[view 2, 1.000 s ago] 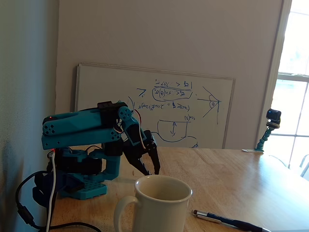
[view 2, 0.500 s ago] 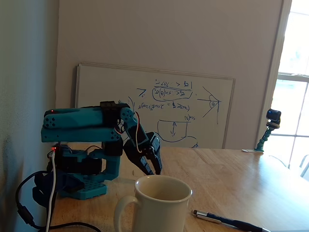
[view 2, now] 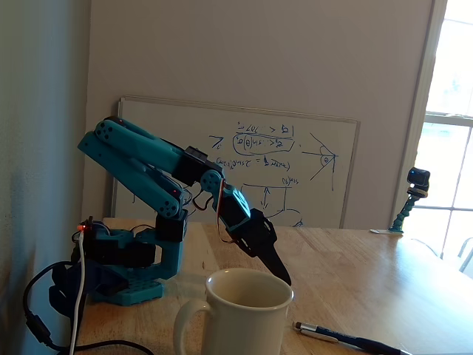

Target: Grasp a pen and put it in a mug.

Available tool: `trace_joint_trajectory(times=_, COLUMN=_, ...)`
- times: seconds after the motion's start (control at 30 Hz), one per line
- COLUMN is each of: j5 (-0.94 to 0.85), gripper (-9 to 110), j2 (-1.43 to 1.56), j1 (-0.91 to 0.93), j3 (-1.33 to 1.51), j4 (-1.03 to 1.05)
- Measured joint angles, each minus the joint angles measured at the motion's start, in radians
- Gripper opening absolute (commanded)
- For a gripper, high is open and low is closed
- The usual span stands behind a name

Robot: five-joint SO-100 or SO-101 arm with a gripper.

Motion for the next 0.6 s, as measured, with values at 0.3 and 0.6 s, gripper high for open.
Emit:
trace_joint_trajectory(times=0.3, j5=0.025, gripper=23, j2=-0.305, j1=0.141, j3=-0.187, j4=-0.04)
trace_joint_trajectory(times=0.6, j5=0.025, gripper=23, j2=-0.664, j1=0.144, j3=-0.466, j4=-0.044)
